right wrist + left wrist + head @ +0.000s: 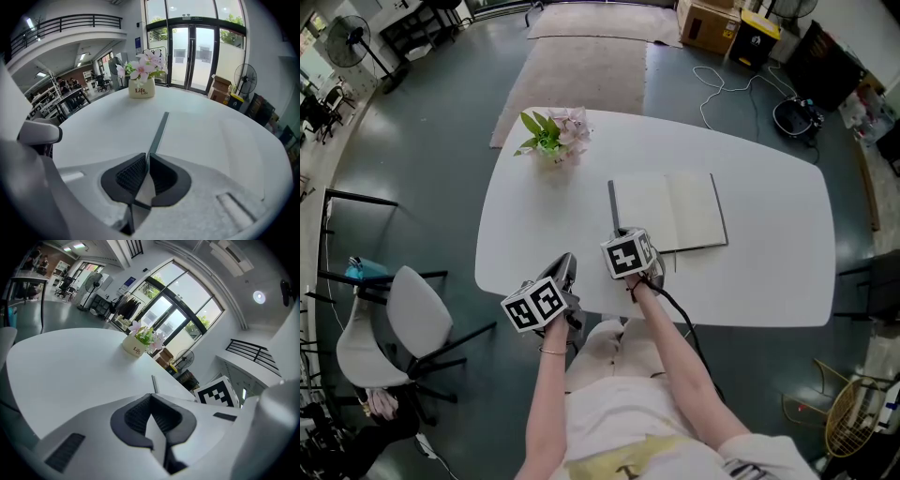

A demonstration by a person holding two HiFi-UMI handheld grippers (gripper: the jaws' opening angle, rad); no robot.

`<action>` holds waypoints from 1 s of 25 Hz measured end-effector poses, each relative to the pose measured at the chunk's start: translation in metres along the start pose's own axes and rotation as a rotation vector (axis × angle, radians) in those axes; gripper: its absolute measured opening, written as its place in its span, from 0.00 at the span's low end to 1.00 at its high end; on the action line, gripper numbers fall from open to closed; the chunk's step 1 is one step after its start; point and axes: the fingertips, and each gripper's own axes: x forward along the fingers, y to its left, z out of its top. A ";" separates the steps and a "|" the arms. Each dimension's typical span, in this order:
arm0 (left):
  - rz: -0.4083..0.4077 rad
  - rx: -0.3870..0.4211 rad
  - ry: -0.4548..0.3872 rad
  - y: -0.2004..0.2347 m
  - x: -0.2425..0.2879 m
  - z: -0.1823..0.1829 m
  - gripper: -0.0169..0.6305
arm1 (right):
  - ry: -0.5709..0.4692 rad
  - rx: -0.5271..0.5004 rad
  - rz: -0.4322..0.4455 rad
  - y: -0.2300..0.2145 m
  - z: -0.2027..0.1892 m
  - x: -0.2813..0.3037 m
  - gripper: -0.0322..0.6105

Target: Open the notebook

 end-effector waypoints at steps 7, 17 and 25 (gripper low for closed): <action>-0.012 0.001 0.008 -0.002 0.007 0.003 0.02 | -0.007 0.089 0.049 -0.004 -0.005 0.003 0.12; -0.057 0.045 0.013 -0.022 0.016 0.010 0.02 | -0.182 0.168 0.190 -0.008 0.021 -0.023 0.13; -0.153 0.151 0.004 -0.073 0.020 0.026 0.02 | -0.365 0.178 0.286 -0.033 0.042 -0.094 0.11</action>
